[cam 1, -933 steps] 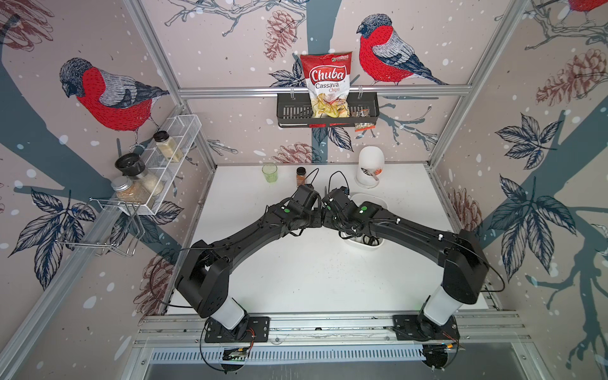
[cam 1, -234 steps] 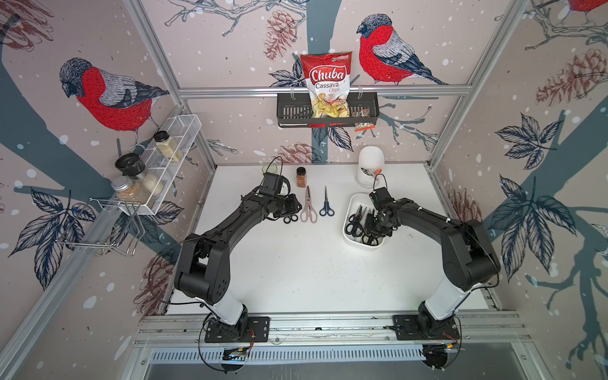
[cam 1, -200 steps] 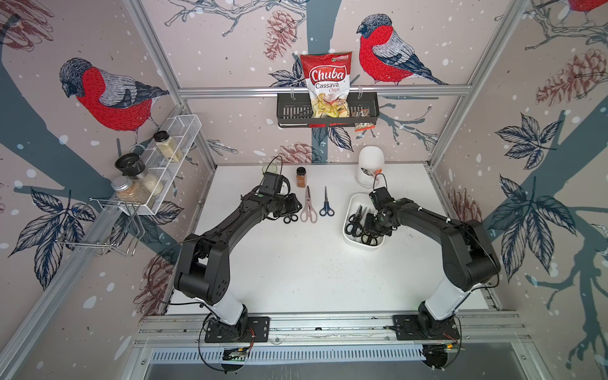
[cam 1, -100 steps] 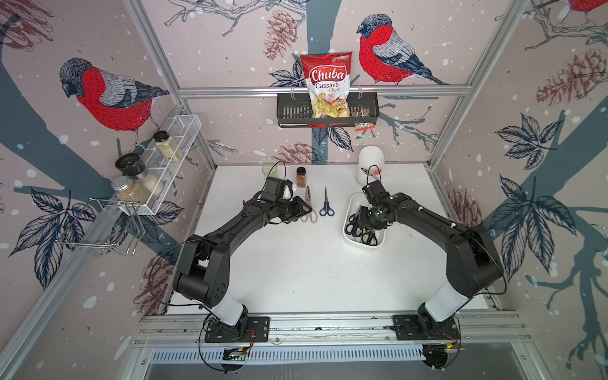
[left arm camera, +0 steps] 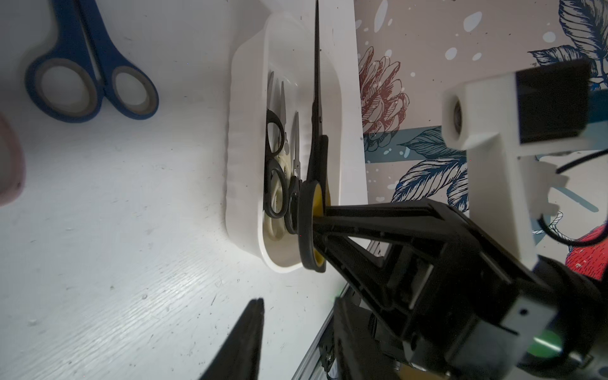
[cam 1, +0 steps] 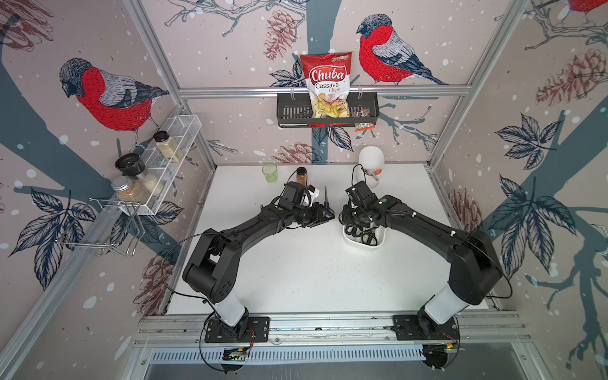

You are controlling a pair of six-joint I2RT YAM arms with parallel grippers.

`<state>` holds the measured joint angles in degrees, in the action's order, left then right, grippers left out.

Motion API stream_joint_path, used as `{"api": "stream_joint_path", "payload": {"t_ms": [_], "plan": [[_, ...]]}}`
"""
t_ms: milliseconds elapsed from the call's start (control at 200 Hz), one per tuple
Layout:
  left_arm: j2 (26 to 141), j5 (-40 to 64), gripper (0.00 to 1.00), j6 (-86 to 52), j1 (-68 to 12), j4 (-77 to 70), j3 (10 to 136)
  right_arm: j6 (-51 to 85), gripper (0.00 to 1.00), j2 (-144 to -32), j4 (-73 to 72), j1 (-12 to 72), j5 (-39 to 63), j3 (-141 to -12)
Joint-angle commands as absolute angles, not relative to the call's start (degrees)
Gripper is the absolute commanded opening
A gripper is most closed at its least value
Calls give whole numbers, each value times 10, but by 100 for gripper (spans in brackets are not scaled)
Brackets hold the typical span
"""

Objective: Take the scissors out of the storage box
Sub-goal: Pick up the scissors from the storage box.

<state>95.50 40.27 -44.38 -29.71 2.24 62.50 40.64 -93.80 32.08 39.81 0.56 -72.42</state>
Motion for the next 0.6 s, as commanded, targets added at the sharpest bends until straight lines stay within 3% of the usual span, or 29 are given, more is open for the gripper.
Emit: {"api": "stream_joint_path", "payload": {"t_ms": [0, 365, 595], "plan": [[953, 401, 40, -449, -298, -14, 622, 424, 0, -939, 287, 406, 23, -731], [961, 387, 37, -459, -299, -27, 619, 429, 0, -948, 274, 426, 44, -745], [966, 385, 27, -461, -299, -29, 622, 433, 0, -949, 270, 431, 46, -745]]}}
